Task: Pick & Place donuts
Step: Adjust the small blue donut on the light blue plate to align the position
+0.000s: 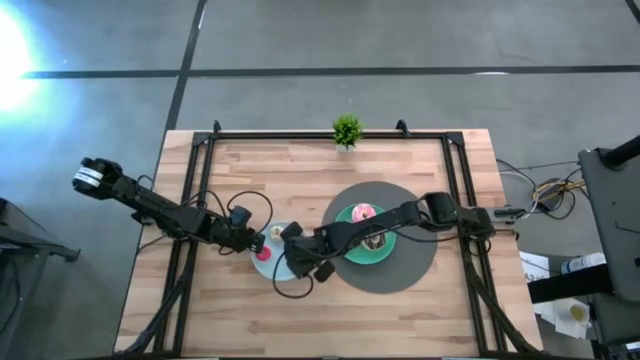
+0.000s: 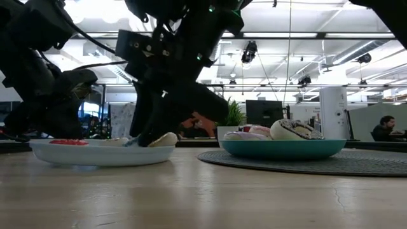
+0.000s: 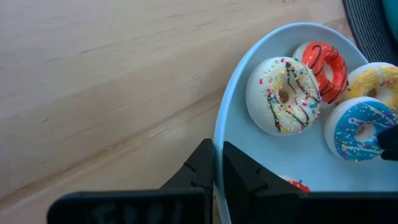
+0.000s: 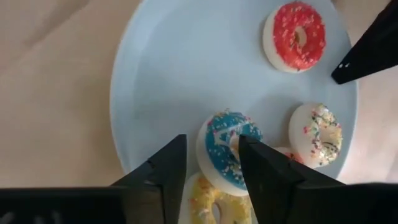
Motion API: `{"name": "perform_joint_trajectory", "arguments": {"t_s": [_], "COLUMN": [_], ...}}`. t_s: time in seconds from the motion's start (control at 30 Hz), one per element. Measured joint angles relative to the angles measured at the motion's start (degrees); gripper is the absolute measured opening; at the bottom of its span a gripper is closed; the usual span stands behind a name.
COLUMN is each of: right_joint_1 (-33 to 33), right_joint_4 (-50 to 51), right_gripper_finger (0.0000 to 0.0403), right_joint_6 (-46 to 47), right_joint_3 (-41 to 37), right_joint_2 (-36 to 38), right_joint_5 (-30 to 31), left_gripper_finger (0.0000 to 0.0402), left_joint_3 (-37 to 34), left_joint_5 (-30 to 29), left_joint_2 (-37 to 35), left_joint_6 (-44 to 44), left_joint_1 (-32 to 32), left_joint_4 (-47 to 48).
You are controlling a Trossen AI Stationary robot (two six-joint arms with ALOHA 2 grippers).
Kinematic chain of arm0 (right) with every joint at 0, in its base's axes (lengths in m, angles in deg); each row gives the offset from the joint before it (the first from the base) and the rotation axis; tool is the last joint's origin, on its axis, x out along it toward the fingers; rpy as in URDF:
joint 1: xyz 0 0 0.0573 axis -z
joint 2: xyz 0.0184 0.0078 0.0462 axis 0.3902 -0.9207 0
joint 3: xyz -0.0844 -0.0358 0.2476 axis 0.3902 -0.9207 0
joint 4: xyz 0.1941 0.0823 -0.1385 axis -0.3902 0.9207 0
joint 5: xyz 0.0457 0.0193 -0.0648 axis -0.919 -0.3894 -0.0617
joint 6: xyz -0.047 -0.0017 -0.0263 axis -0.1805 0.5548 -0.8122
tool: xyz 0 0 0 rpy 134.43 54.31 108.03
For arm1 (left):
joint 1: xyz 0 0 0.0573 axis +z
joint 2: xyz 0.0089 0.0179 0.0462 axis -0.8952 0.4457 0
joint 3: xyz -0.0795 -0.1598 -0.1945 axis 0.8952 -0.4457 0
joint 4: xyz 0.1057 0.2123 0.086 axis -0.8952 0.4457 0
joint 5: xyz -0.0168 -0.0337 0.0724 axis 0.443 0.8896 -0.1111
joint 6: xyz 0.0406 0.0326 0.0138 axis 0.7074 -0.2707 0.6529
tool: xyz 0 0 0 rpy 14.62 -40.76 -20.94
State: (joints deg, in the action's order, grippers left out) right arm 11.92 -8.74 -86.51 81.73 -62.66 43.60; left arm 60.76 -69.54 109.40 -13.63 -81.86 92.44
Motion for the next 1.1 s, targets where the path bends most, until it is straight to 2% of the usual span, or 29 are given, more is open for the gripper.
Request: {"name": "perform_joint_trajectory", "arguments": {"t_s": [0.37, 0.77, 0.97, 1.1], "right_joint_1": [0.7, 0.7, 0.2, -0.2], "right_joint_4": [-2.7, -3.2, -5.6, -6.4], "right_gripper_finger": [0.0105, 0.0022, 0.001, 0.001], "right_joint_6": [-1.8, -1.4, 2.2, 5.7], "right_joint_3": [-2.7, -2.5, -1.8, 2.1], "right_joint_2": [0.0, 0.0, 1.0, 1.7], "right_joint_5": [0.0, 2.5, 2.5, -2.8], "left_gripper_finger": [0.0, 0.0, 0.0, 0.0], "left_joint_3": [0.0, 0.0, 0.0, 0.0], "left_joint_5": [-0.4, -0.8, -1.0, -1.2], "left_joint_2": [0.0, 0.0, 0.0, 0.0], "left_joint_6": [0.0, -0.5, -0.8, -0.8], "left_joint_1": [0.0, 0.0, 0.0, 0.0], "left_joint_4": [0.0, 0.0, 0.0, 0.0]}}
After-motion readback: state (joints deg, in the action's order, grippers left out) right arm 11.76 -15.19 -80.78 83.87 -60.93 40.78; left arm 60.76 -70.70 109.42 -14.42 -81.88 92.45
